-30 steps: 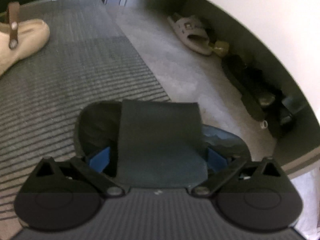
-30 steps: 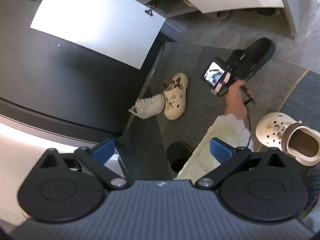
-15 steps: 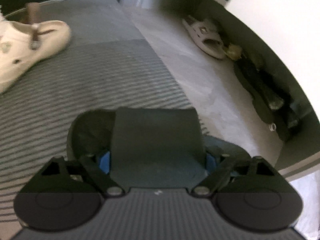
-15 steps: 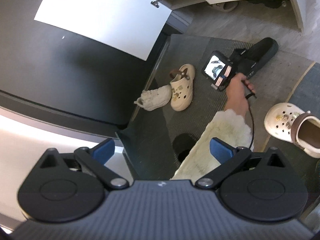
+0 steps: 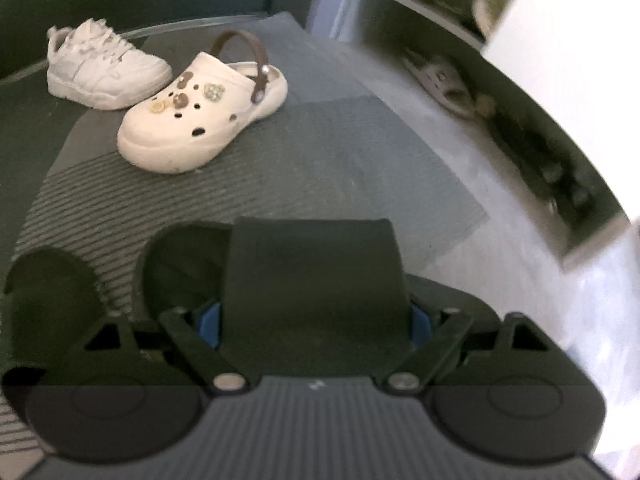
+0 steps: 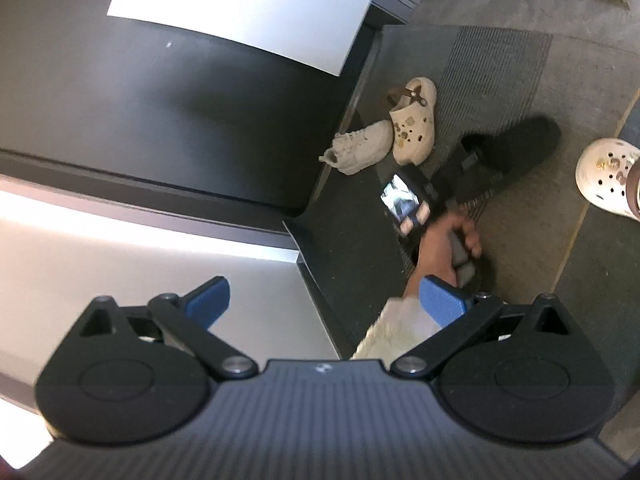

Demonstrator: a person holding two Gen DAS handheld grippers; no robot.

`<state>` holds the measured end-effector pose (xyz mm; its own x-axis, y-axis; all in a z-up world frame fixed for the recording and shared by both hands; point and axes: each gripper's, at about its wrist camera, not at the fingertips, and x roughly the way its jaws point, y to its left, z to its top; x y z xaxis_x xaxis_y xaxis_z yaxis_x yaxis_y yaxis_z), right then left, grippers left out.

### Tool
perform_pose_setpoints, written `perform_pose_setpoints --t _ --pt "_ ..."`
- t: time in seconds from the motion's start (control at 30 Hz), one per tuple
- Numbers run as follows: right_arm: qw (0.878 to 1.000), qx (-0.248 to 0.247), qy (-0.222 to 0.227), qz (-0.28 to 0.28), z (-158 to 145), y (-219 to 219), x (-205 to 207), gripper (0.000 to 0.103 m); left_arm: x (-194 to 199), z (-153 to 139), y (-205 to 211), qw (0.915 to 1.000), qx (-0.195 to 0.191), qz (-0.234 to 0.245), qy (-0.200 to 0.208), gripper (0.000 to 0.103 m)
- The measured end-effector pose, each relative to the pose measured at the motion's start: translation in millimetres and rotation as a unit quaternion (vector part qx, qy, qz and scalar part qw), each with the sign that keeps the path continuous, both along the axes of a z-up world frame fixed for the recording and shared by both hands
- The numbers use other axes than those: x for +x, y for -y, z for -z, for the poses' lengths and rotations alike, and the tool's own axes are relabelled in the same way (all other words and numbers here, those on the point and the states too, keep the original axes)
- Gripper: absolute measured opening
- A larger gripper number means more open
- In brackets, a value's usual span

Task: Organize scattered shoes
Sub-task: 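Carry the slide with the left gripper, lower it beside the other slide, open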

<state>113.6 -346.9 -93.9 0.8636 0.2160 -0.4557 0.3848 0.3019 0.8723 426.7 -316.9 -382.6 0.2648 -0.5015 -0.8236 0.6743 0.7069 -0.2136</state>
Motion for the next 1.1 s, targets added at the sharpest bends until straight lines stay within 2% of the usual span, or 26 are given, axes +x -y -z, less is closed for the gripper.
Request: perform_pose_setpoints --t 0.07,0.17,0.3,0.37,0.47,0.53,0.6,0.63,0.67,0.7,0.87,0.97,1.1 --pt "1.0 -0.01 0.004 0.008 -5.0 0.0 -7.5 0.103 -14.0 7.9 -5.9 0.9999 0.008 0.012 -0.002 0.088" --pt "1.0 -0.02 0.005 0.02 -10.2 2.0 -18.6 0.103 -18.5 15.9 -20.8 0.9996 -0.002 -0.017 -0.021 0.089" --pt "0.999 -0.045 0.003 0.027 -16.7 4.4 -31.1 0.103 -18.8 26.6 -31.8 0.9969 0.038 -0.056 -0.039 0.09" --pt "0.998 -0.051 0.003 0.029 -17.5 6.9 -34.1 0.103 -24.9 19.1 -34.0 0.9955 0.064 -0.062 -0.032 0.088" --pt "0.998 -0.052 0.003 0.036 -17.5 13.7 -38.9 0.103 -33.9 3.2 -41.3 0.9954 0.069 -0.063 -0.021 0.091" --pt "0.998 -0.049 0.003 0.041 -15.9 17.0 -41.9 0.103 -40.9 -23.1 -48.6 0.9962 0.066 -0.055 -0.011 0.095" --pt "0.998 -0.051 0.006 0.048 -16.0 19.0 -46.4 0.103 -49.7 -62.1 -56.6 0.9967 0.066 -0.043 0.021 0.095" --pt "0.997 -0.053 0.01 0.052 -16.5 19.5 -47.7 0.103 -51.1 -69.6 -59.1 0.9966 0.065 -0.04 0.029 0.096" --pt "0.997 -0.056 0.014 0.053 -16.8 19.1 -47.1 0.103 -55.6 -93.5 -66.4 0.996 0.066 -0.039 0.046 0.097" --pt "0.996 -0.061 0.021 0.056 -18.2 19.0 -48.1 0.103 -58.3 -105.6 -67.9 0.9955 0.066 -0.039 0.055 0.098" --pt "0.994 -0.087 0.032 0.057 -25.7 11.6 -53.6 0.103 -79.9 -210.7 -112.6 0.993 0.043 -0.071 0.085 0.102" --pt "0.993 -0.099 0.034 0.053 -29.0 3.9 -52.1 0.103 -96.6 -252.6 -136.1 0.9903 0.042 -0.087 0.1 0.102" --pt "0.993 -0.105 0.033 0.041 -30.5 -7.6 -47.0 0.103 -142.3 -311.3 -181.5 0.9831 0.063 -0.095 0.143 0.103"
